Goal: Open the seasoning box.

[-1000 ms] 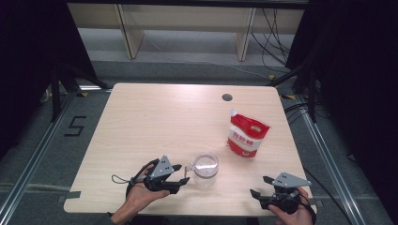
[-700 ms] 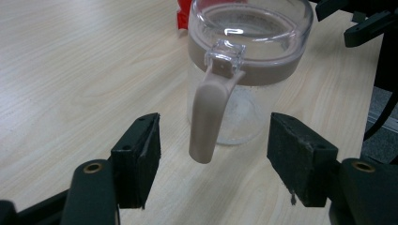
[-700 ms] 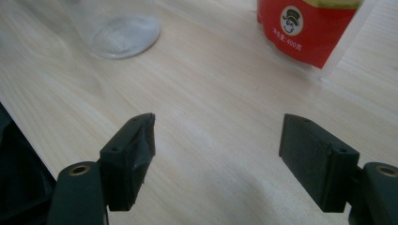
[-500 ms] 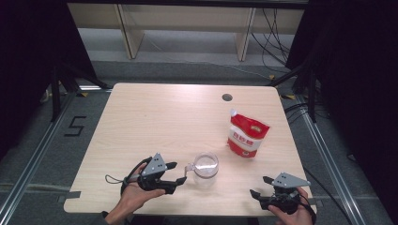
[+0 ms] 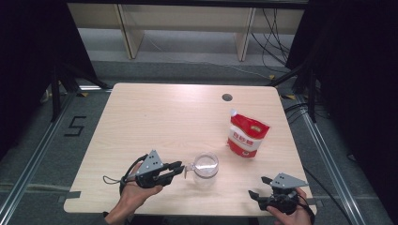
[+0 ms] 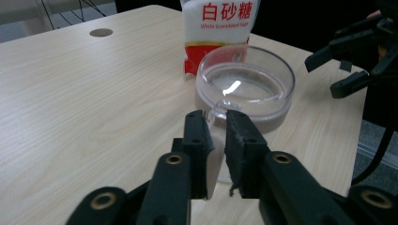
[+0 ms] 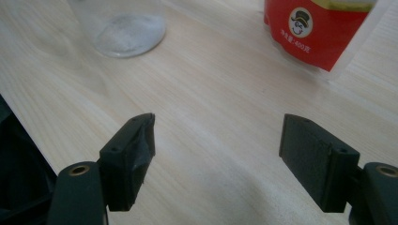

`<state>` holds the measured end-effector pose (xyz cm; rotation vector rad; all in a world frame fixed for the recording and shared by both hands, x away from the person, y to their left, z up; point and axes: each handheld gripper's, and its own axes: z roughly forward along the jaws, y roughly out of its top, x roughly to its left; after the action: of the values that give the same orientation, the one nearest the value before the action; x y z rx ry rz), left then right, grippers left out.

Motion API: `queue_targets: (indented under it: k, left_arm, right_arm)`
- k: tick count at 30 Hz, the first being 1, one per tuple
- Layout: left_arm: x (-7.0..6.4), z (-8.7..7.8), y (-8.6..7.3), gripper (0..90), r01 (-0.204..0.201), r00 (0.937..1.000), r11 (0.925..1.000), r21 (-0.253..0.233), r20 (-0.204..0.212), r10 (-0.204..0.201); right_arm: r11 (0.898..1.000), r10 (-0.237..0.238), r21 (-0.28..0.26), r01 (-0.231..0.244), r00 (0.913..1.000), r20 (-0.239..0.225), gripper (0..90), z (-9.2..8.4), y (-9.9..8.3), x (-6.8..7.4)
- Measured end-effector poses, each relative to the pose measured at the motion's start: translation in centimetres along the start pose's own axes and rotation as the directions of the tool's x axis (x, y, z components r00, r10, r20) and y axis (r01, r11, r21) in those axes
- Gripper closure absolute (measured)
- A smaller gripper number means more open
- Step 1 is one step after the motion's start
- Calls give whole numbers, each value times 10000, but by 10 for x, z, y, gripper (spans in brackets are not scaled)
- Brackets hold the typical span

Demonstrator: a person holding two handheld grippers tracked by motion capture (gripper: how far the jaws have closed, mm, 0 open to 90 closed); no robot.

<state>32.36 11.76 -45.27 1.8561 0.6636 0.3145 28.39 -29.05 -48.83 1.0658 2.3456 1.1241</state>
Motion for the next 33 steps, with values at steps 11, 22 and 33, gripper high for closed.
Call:
queue_targets:
  k: [11,22,33]
  left_arm:
    - [-4,10,11,852,-77,9999,9998,-176,149,79]
    - [-1,17,12,877,77,9993,9999,-110,372,-73]
    - [2,20,10,891,11,9992,10000,-16,389,-10]
  right_arm:
    - [9998,151,-103,-153,9998,-152,287,1,1,1]
    - [9997,225,6,-225,9996,-193,292,1,1,2]
    - [9998,159,-66,-160,9998,-134,297,2,1,2]
